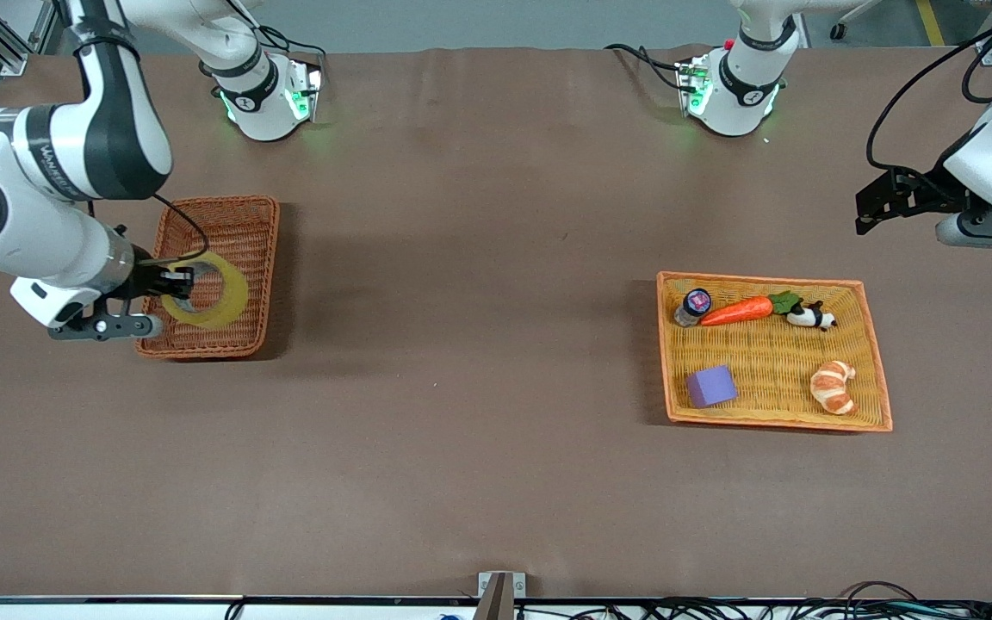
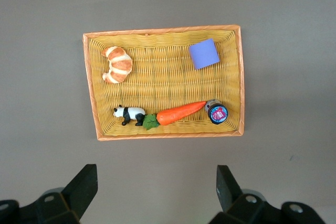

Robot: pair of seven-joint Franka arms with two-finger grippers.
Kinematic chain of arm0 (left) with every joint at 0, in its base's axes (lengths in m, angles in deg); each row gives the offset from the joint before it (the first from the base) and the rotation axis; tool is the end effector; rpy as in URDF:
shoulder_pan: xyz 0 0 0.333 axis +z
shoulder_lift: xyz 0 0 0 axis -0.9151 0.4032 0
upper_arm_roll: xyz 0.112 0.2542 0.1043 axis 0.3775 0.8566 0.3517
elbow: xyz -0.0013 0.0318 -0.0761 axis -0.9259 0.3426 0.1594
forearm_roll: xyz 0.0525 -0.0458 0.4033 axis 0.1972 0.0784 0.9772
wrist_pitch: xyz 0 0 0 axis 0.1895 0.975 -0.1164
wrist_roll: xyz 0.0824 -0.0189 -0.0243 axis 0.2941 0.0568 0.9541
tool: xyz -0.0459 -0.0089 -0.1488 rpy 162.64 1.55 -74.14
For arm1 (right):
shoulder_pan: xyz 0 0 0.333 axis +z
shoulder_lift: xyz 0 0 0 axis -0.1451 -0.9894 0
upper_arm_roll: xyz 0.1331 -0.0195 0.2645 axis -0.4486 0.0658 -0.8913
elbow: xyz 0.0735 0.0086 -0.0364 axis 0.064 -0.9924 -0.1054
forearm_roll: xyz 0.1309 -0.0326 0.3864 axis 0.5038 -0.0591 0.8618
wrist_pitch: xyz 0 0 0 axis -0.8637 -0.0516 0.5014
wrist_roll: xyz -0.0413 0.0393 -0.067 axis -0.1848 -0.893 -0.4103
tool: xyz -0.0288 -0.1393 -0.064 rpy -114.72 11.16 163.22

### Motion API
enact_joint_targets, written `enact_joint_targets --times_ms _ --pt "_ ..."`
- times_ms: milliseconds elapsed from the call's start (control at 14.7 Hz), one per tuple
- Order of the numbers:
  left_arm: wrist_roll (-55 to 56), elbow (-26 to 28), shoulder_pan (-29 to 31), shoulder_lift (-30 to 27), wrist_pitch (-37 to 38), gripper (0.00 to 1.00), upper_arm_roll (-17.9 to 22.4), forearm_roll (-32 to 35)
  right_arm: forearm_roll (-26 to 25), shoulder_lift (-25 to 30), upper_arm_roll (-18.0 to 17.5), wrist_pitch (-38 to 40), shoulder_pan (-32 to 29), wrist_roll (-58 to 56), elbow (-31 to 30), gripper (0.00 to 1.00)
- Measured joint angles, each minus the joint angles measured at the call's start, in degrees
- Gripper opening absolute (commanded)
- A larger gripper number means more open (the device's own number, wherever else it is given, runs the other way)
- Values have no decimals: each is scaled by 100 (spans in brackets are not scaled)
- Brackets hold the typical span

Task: Move tape to another basket
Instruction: 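Grasp the tape with the right gripper and carry it over the basket, then lower the tape into the brown basket and open the right gripper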

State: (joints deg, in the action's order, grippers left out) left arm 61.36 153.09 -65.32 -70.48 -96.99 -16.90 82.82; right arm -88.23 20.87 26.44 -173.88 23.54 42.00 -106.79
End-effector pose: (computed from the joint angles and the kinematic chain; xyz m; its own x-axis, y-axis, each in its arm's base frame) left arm 0.5645 -0.0595 0.5504 0.9929 -0.1186 0.0013 -0.1185 -0.9928 -0.0176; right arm 0.5699 0.0198 0.3477 0.9830 0.0846 -0.1630 0.0923 -0.9949 0.0405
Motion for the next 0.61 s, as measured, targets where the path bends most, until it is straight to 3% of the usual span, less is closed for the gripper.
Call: enact_joint_targets --times_ms 340,611 --pt "0 1 0 4 16 100 0 0 0 511 782 -1944 -1 -1093 -2118 2" --pt "0 2 0 8 22 100 0 0 -1 549 1032 -3424 3 -1420 -3251 2"
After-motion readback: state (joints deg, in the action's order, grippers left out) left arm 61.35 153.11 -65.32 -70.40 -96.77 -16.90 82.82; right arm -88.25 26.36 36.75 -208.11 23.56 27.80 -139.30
